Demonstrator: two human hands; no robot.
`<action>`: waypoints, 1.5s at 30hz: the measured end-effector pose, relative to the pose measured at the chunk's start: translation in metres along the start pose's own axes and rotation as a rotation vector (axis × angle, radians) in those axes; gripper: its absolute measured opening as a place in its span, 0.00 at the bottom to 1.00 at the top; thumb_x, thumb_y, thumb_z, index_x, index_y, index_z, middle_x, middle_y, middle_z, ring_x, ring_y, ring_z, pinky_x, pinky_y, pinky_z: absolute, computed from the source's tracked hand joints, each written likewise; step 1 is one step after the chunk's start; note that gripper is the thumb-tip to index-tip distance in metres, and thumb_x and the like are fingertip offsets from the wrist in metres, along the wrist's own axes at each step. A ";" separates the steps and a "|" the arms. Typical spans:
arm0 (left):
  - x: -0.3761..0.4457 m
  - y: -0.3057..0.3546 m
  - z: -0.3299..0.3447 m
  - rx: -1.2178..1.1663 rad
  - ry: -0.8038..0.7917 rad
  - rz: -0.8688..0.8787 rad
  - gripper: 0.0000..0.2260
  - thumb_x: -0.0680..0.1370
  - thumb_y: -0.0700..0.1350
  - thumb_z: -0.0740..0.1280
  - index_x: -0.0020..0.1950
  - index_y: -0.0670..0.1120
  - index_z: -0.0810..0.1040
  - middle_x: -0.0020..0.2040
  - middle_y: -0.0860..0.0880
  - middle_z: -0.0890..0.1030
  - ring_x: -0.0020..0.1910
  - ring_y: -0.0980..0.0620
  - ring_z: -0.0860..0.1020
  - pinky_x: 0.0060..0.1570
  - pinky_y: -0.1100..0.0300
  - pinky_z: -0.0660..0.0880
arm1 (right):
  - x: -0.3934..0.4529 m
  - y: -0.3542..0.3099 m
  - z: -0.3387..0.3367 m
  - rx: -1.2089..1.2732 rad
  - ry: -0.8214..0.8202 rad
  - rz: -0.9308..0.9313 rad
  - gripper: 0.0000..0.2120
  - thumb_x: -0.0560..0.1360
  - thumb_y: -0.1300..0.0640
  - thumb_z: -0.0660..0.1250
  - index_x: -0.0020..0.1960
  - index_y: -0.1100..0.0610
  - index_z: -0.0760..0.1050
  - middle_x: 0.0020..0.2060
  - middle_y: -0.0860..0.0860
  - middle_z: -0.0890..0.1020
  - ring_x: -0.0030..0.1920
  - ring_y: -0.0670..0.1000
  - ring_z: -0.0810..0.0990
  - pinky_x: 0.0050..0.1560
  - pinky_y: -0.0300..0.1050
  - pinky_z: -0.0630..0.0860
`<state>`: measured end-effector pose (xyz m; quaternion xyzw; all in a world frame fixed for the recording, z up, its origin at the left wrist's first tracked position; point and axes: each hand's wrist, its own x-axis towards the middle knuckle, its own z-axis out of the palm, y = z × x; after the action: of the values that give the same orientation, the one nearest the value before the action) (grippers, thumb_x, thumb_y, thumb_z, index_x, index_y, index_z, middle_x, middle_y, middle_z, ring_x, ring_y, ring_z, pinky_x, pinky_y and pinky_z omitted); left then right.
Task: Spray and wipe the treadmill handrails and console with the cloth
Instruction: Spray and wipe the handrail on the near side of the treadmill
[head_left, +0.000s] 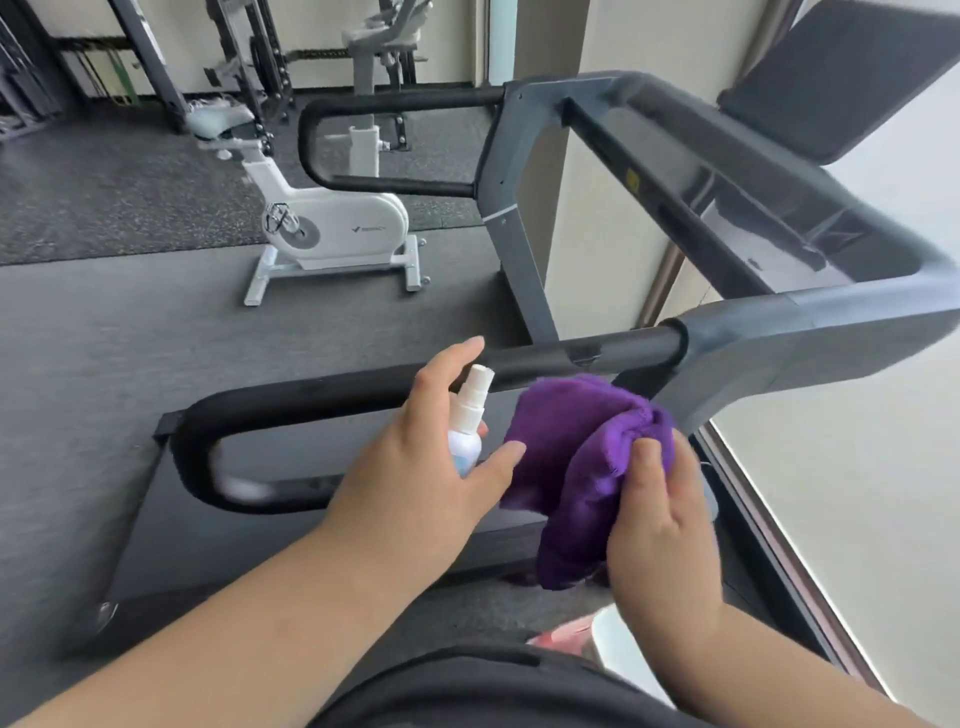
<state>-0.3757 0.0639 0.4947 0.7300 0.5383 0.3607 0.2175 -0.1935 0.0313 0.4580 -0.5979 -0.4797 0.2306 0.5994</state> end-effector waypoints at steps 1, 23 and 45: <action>0.001 0.004 0.004 -0.006 0.003 0.017 0.34 0.69 0.63 0.69 0.66 0.79 0.51 0.51 0.65 0.76 0.48 0.62 0.76 0.42 0.61 0.75 | 0.007 -0.002 -0.008 -0.027 0.094 0.052 0.11 0.77 0.37 0.51 0.52 0.26 0.71 0.48 0.27 0.78 0.50 0.29 0.75 0.47 0.28 0.69; -0.008 0.010 0.020 0.036 0.087 -0.009 0.34 0.71 0.60 0.69 0.66 0.80 0.50 0.54 0.70 0.74 0.52 0.66 0.76 0.44 0.67 0.72 | 0.092 0.006 0.061 -0.943 -0.290 -0.856 0.24 0.78 0.39 0.60 0.69 0.49 0.74 0.64 0.50 0.78 0.68 0.57 0.73 0.71 0.63 0.60; -0.030 0.004 0.014 0.010 0.104 -0.072 0.34 0.70 0.58 0.70 0.66 0.80 0.53 0.54 0.68 0.75 0.52 0.65 0.76 0.49 0.77 0.68 | 0.092 -0.009 0.060 -1.104 -0.429 -0.859 0.37 0.66 0.49 0.76 0.73 0.49 0.67 0.65 0.48 0.76 0.65 0.56 0.73 0.68 0.59 0.62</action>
<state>-0.3676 0.0348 0.4800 0.6917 0.5764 0.3873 0.1984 -0.2075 0.1377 0.4838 -0.5138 -0.8250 -0.1882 0.1412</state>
